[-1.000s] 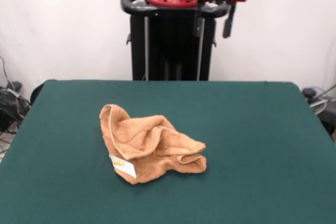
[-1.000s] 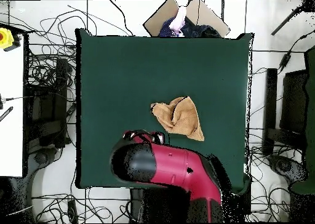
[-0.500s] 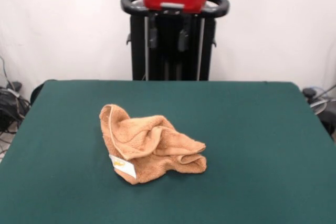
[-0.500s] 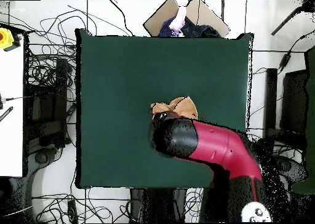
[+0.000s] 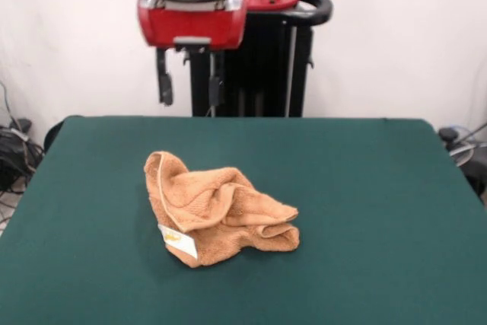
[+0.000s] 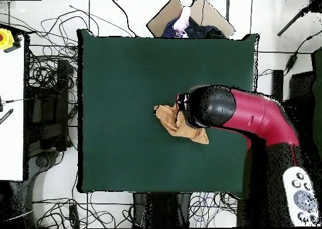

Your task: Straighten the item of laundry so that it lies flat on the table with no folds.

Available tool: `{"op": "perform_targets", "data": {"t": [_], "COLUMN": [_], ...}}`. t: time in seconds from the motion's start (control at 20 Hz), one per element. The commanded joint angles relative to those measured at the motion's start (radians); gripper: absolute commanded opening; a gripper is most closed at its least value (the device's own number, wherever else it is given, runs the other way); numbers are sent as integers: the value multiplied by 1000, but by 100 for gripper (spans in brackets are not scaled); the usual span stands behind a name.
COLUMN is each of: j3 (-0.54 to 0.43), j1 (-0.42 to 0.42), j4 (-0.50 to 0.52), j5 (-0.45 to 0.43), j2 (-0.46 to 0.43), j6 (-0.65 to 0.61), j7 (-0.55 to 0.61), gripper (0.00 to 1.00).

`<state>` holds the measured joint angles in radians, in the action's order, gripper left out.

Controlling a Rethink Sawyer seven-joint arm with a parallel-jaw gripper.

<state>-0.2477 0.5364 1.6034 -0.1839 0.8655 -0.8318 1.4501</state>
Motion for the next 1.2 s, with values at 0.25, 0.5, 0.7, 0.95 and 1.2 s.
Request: {"op": "perform_targets", "data": {"t": [0.25,0.5,0.7,0.95,1.2], "j3": [-226,-240,-258,-273,-313], "j1": [54,29,9,-2,7], "j4": [-264,-309,-353,-392,-391], "j5": [-100,-110,-115,-109,-90], "j2": [-208,-245,-289,-322,-351], "j6": [-166,-189,-217,-274,-313], "j7": [-413,-450,-517,-573,-619], "gripper": [100,100,100,100,100]}}
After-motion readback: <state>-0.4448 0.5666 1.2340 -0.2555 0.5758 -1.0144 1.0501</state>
